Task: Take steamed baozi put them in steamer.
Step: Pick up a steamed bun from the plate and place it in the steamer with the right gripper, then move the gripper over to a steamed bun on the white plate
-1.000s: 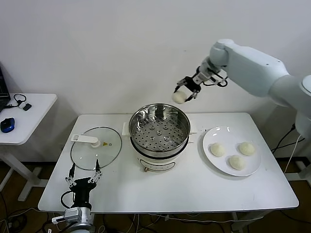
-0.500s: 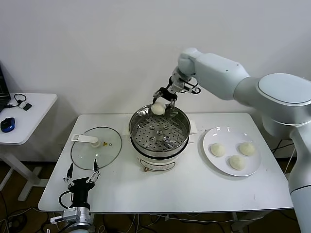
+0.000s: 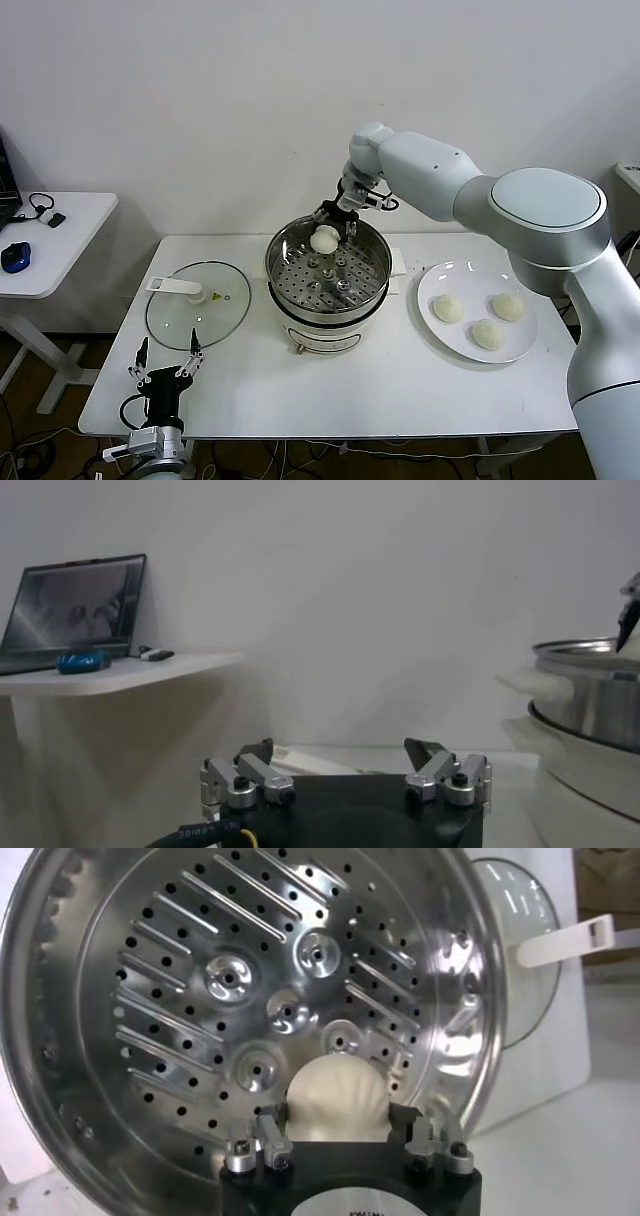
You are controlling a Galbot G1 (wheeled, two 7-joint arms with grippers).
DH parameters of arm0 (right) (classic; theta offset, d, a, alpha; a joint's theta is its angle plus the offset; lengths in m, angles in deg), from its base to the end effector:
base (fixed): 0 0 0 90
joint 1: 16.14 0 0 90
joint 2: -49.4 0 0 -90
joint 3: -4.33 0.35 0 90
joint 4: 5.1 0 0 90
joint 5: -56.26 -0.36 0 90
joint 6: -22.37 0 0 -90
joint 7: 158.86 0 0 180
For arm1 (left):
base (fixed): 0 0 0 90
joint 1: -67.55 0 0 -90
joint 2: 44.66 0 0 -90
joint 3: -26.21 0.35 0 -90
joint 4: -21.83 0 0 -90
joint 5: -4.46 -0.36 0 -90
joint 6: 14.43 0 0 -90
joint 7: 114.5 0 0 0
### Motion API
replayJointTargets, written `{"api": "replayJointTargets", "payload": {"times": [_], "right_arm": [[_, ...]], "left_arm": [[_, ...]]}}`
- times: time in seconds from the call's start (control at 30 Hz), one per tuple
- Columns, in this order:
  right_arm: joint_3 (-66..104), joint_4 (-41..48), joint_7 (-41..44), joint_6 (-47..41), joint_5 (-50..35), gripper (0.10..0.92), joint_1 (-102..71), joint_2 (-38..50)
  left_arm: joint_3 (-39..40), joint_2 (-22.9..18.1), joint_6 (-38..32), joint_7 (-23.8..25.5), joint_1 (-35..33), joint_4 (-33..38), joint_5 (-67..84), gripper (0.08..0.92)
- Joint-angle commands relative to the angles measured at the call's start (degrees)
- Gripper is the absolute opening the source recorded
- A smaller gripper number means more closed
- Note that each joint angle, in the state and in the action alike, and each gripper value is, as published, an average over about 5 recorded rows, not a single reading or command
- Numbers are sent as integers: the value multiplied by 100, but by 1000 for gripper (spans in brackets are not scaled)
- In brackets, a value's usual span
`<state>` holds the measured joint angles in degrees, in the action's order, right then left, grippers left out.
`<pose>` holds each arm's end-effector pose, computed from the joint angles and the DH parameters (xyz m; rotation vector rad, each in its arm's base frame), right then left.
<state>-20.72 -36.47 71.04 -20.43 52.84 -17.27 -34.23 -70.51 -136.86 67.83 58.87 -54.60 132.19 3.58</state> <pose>0.6705 0.0958 -0.0926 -2.0862 0.6652 -2.2518 0.1635 0.0308 -0.3698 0.3581 -3.0486 -0.0691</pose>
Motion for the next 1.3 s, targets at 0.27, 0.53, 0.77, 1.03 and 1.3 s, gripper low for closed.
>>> {"api": "replayJointTargets", "payload": {"times": [0.27, 0.53, 0.77, 1.03, 1.3], "right_arm": [[113, 263, -47, 281, 95, 698, -213, -104], [98, 209, -219, 281, 62, 806, -156, -94], [-248, -99, -151, 281, -346, 823, 270, 98], [-1367, -1123, 393, 281, -2528, 823, 1326, 551], [-2513, -2543, 760, -1840, -4102, 823, 2458, 1220]], "left_arm": [[-30, -166, 3, -21, 44, -14, 18, 823], [-27, -160, 16, -12, 53, 2, 39, 823], [-9, -154, 33, 9, 29, 61, 41, 823], [12, -139, 100, 21, -42, 214, 49, 823], [47, -124, 134, 22, -101, 328, 57, 823]]}}
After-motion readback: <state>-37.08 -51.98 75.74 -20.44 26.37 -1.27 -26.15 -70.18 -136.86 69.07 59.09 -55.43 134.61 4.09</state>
